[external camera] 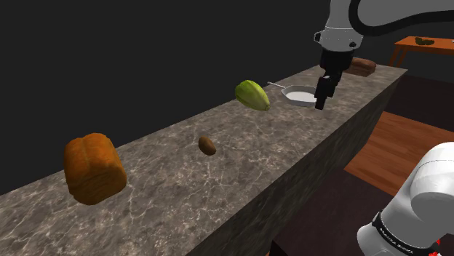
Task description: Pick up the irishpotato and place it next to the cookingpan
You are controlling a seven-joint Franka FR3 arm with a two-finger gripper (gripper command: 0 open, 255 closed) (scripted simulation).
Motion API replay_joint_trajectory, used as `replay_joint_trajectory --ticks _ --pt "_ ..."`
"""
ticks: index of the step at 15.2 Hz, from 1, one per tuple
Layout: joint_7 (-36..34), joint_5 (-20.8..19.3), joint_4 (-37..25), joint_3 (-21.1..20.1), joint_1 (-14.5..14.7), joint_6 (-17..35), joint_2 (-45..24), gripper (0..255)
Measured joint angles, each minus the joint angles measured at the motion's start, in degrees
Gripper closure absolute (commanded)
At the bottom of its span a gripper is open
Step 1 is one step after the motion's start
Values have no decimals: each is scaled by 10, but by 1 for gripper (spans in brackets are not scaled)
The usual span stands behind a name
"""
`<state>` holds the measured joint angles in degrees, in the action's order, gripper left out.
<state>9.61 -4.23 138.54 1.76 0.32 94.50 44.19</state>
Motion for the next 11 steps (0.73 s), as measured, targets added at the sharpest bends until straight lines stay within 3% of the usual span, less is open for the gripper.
replay_joint_trajectory --ticks 4,11 --pt "-26 9 -1 -18 5 26 -28 0" --pt "-120 30 -37 -83 17 107 -148 0"
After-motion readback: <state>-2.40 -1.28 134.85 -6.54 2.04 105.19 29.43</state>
